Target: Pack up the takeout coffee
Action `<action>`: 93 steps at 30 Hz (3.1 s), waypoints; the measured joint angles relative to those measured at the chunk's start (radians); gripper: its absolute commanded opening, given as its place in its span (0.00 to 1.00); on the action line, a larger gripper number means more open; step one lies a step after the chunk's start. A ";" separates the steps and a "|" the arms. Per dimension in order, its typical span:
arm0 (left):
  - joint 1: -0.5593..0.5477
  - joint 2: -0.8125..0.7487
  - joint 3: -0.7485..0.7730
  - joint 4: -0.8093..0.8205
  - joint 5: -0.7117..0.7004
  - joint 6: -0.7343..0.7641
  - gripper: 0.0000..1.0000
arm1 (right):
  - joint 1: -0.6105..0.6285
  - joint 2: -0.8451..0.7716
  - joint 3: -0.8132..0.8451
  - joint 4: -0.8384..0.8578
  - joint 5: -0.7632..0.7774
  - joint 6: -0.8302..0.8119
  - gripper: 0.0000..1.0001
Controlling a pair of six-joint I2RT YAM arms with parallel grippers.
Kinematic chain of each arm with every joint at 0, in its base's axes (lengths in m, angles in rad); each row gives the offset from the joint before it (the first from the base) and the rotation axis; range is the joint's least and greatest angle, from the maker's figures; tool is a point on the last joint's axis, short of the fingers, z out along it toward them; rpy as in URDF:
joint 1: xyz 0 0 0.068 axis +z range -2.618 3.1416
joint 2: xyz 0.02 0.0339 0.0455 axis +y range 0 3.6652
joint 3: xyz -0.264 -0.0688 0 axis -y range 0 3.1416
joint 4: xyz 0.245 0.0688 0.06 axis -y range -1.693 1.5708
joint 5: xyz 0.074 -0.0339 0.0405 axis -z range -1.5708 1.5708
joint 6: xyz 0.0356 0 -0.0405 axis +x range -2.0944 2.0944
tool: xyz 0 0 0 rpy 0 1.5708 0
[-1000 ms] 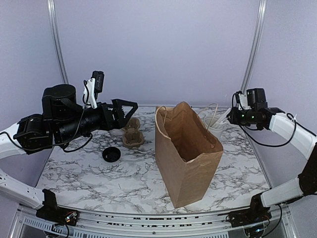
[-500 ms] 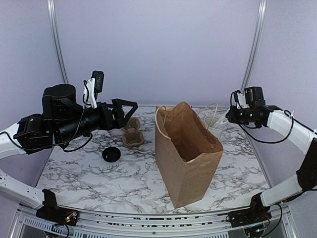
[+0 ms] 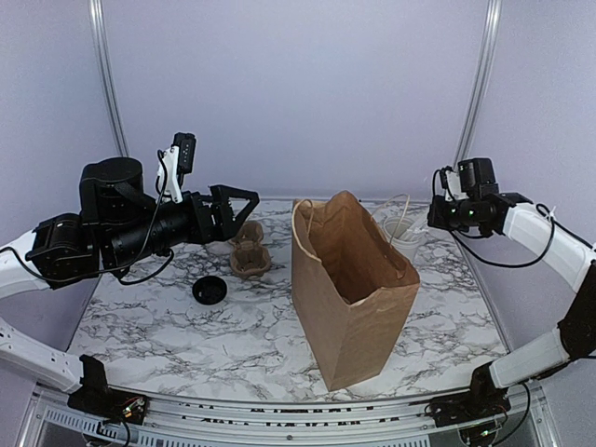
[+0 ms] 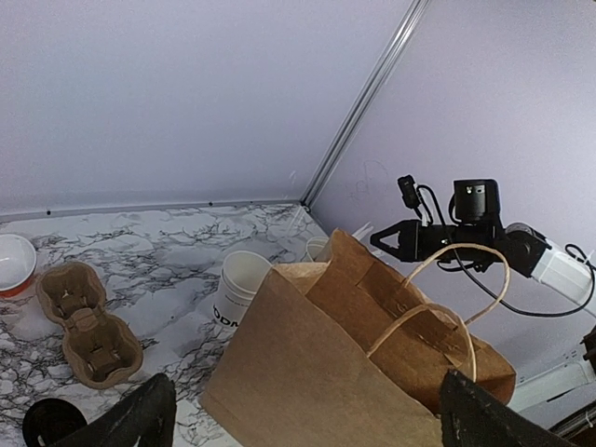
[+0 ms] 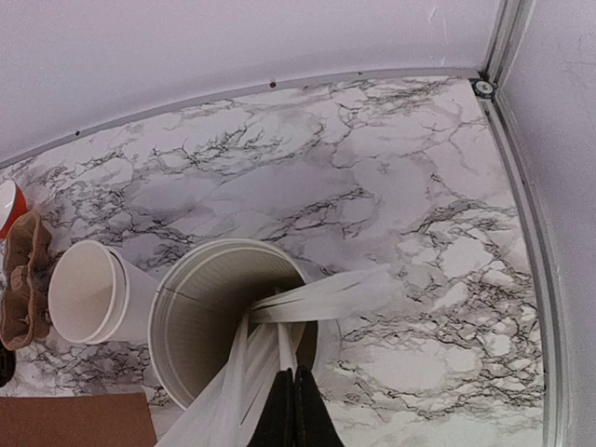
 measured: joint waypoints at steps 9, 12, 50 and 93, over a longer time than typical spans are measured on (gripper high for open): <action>0.004 0.000 0.000 0.000 0.000 0.000 0.99 | 0.038 -0.008 0.090 -0.057 0.043 -0.001 0.00; 0.004 0.000 0.000 0.000 0.000 0.000 0.99 | 0.048 -0.013 0.127 -0.079 0.059 -0.002 0.00; 0.013 0.007 0.000 0.002 0.027 -0.004 0.99 | 0.088 -0.056 0.780 -0.306 -0.095 -0.075 0.00; 0.019 0.040 -0.012 0.002 0.034 -0.019 0.99 | 0.466 0.079 0.821 -0.444 -0.288 -0.151 0.33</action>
